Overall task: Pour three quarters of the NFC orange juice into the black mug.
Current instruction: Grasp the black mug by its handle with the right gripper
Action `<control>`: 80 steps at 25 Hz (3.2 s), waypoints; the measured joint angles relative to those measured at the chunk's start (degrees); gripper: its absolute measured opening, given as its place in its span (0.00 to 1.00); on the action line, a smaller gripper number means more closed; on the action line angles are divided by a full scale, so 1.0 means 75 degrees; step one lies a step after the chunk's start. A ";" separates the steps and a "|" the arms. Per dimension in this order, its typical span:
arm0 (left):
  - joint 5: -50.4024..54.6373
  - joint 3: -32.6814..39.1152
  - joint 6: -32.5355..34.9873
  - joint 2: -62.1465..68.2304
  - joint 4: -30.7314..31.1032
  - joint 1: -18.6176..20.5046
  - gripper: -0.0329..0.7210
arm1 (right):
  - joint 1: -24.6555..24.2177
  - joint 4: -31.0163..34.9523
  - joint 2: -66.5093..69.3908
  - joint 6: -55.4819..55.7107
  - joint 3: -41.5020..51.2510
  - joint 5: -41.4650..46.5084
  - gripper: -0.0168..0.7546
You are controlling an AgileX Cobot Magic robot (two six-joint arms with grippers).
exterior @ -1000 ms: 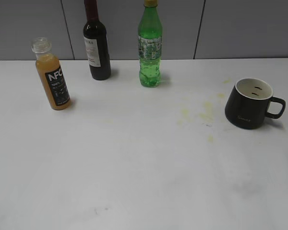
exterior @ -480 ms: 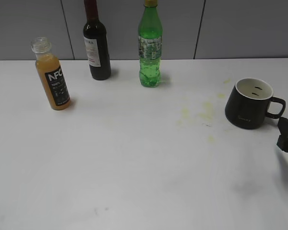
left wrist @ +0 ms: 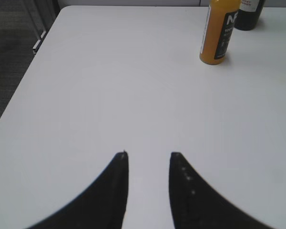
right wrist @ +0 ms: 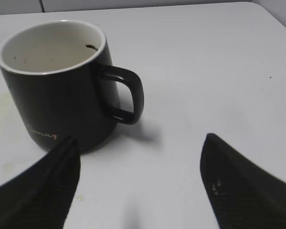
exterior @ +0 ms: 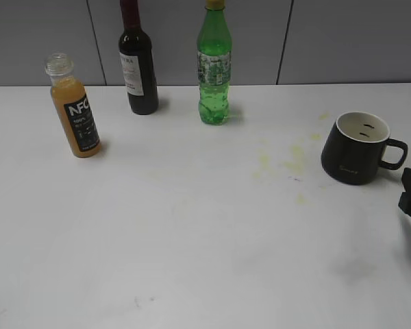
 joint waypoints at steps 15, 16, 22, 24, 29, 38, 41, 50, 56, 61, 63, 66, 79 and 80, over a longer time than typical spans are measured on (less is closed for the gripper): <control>0.0000 0.0000 0.0000 0.0000 0.0000 0.0000 0.36 | -0.0005 0.0157 0.1625 -0.0342 -0.1329 -0.0007 0.79; 0.0000 0.0000 0.0000 0.0000 0.0000 0.0000 0.36 | -0.0024 0.0175 0.1755 -0.0347 -0.1423 -0.0007 0.79; 0.0000 0.0000 0.0000 0.0000 0.0000 0.0000 0.36 | -0.0340 0.0078 0.2126 -0.0367 -0.1825 -0.0007 0.79; 0.0000 0.0000 0.0000 0.0000 0.0000 0.0000 0.36 | -0.0432 -0.0029 0.2211 -0.0373 -0.1943 -0.0017 0.79; 0.0000 0.0000 0.0000 0.0000 0.0000 0.0000 0.36 | -0.0540 -0.0202 0.2514 -0.0373 -0.2267 -0.0026 0.79; 0.0000 0.0000 0.0000 0.0000 0.0000 0.0000 0.36 | -0.0636 -0.0378 0.2571 -0.0373 -0.2411 -0.0050 0.79; 0.0000 0.0000 0.0000 0.0000 0.0000 0.0000 0.36 | -0.0636 -0.0409 0.2571 -0.0373 -0.2411 -0.0050 0.79; 0.0000 0.0000 0.0000 0.0000 0.0000 0.0000 0.36 | -0.0636 -0.0503 0.2571 -0.0373 -0.2608 -0.0050 0.79; 0.0000 0.0000 0.0000 0.0000 0.0000 0.0000 0.36 | -0.0686 -0.0506 0.2571 -0.0373 -0.2678 -0.0050 0.79; 0.0000 0.0000 0.0000 0.0000 0.0000 0.0000 0.36 | -0.0708 -0.0513 0.2573 -0.0381 -0.2832 -0.0043 0.79; 0.0000 0.0000 0.0000 0.0000 0.0000 0.0000 0.36 | -0.0712 -0.0523 0.2615 -0.0381 -0.2883 -0.0043 0.79; 0.0000 0.0000 0.0000 0.0000 0.0000 0.0000 0.36 | -0.0712 -0.0563 0.2752 -0.0381 -0.3003 -0.0050 0.79; 0.0000 0.0000 0.0000 0.0000 0.0000 0.0000 0.36 | -0.0971 -0.0946 0.3209 -0.0388 -0.3501 -0.0067 0.79; 0.0000 0.0000 0.0000 0.0000 0.0000 0.0000 0.36 | -0.0992 -0.1026 0.3243 -0.0388 -0.3542 -0.0058 0.79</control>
